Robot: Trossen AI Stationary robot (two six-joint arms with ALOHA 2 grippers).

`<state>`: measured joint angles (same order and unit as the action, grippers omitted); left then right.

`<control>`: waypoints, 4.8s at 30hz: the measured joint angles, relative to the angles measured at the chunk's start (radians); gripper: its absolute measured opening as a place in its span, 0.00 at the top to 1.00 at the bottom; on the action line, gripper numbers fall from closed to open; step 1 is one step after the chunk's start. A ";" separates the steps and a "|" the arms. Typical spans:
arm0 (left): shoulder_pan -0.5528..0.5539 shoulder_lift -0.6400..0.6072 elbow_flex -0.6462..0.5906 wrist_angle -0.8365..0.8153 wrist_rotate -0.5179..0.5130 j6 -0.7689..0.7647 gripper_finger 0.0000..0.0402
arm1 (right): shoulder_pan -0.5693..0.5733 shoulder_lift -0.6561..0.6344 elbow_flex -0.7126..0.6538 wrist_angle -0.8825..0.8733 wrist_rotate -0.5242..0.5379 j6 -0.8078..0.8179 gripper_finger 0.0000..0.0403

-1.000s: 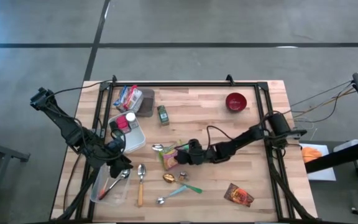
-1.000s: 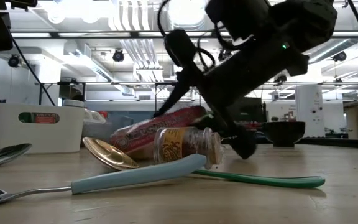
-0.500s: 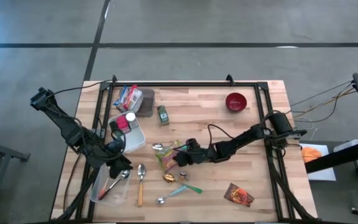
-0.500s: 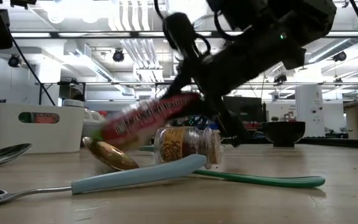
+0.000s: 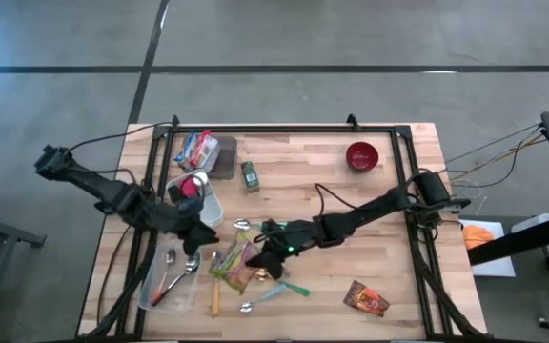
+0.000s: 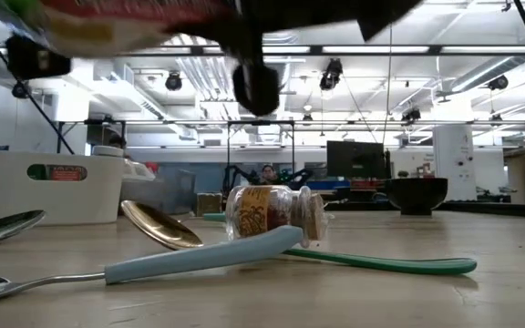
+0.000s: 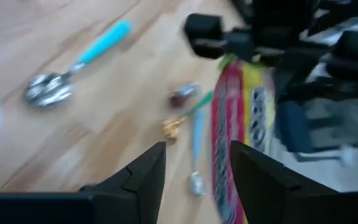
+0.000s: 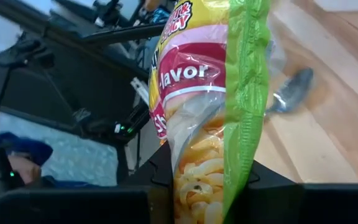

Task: Pick & Place Food Item
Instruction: Put the green noodle pack into the black bin

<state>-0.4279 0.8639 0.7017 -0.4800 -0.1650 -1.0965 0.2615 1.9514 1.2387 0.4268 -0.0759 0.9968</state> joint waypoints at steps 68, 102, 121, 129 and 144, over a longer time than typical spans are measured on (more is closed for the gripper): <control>0.226 -0.024 0.008 0.276 0.286 0.096 1.00 | -0.008 -0.027 0.168 -0.100 -0.033 -0.014 0.15; 0.918 0.019 0.355 -0.216 0.235 0.446 1.00 | 0.100 -0.108 0.167 -0.238 0.103 0.083 0.11; 1.145 0.330 0.359 -0.194 0.325 0.645 1.00 | 0.193 -0.140 0.167 -0.244 0.215 0.023 0.11; 1.151 0.356 0.359 -0.190 0.289 0.674 1.00 | 0.200 -0.146 0.167 -0.253 0.217 0.024 0.11; 1.169 0.356 0.301 -0.205 0.251 0.682 1.00 | 0.199 -0.146 0.167 -0.260 0.217 0.041 0.11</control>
<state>0.7414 1.2201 1.0029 -0.6855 0.0856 -0.4149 0.4606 1.8057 1.4059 0.1673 0.1406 1.0374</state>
